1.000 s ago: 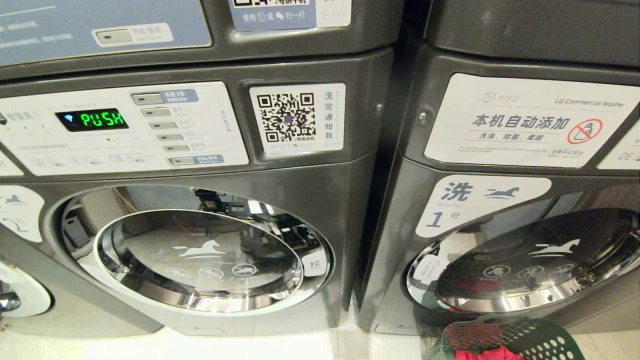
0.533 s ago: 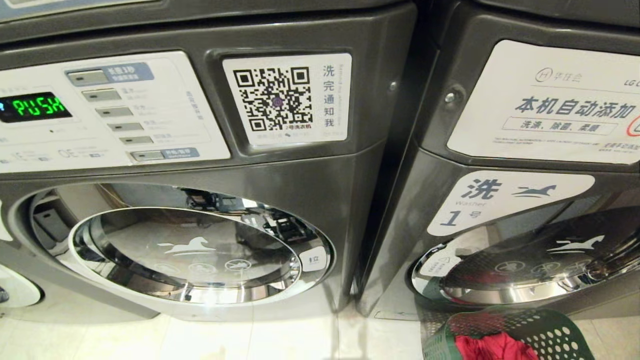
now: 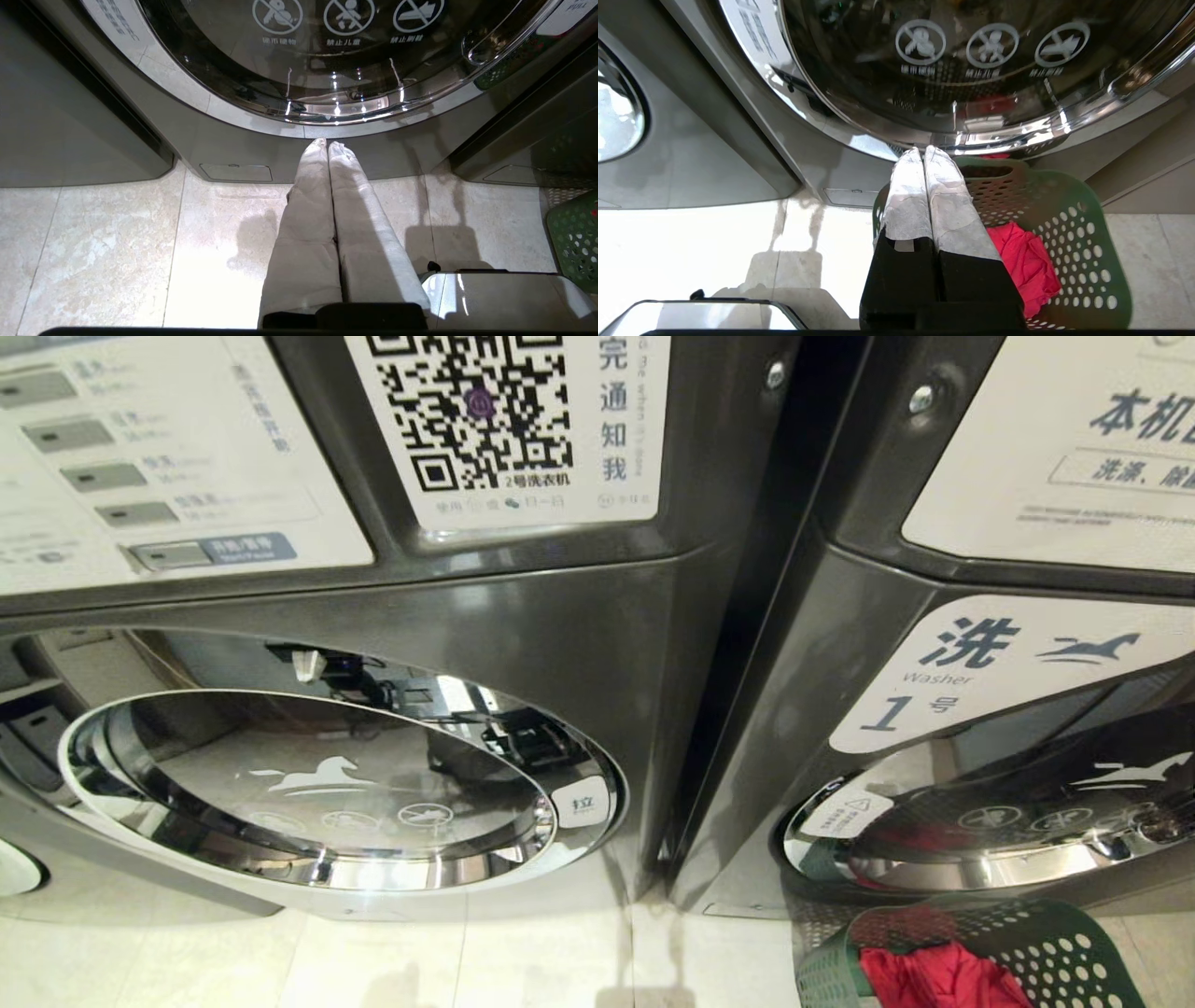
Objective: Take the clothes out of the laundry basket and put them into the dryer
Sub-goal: Take the clothes out of the basket
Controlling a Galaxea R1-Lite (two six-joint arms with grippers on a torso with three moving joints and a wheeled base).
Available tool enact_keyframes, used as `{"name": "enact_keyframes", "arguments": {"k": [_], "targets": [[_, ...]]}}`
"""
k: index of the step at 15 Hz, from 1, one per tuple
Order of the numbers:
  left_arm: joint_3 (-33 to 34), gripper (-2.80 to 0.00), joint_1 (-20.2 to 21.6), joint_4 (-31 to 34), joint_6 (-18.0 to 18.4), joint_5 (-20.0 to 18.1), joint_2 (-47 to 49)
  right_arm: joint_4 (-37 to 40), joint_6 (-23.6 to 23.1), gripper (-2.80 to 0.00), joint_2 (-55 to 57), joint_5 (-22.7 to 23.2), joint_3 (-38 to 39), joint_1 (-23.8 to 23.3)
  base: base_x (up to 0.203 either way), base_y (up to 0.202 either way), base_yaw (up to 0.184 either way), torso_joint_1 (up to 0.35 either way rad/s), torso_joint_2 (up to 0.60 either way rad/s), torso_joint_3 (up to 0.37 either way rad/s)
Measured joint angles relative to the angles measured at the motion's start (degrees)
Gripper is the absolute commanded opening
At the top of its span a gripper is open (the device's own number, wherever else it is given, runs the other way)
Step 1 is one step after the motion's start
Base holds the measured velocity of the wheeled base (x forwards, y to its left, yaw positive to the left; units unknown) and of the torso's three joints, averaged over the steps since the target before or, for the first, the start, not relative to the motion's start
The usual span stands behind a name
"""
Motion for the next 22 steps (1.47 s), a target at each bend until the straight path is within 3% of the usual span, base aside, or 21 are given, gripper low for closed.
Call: {"name": "enact_keyframes", "arguments": {"k": [9, 22], "targets": [[0.00, -2.80, 0.00, 0.01, 0.02, -0.01, 0.00, 0.00, 0.00, -2.80, 0.01, 0.00, 0.00, 0.00, 0.000, 0.000, 0.000, -0.078, 0.42, 0.336], [-0.01, -2.80, 0.00, 0.02, 0.50, -0.21, 0.00, 0.03, -0.90, -2.80, 0.01, 0.18, 0.00, -0.02, 0.000, 0.000, 0.000, -0.001, 0.02, 0.021]]}}
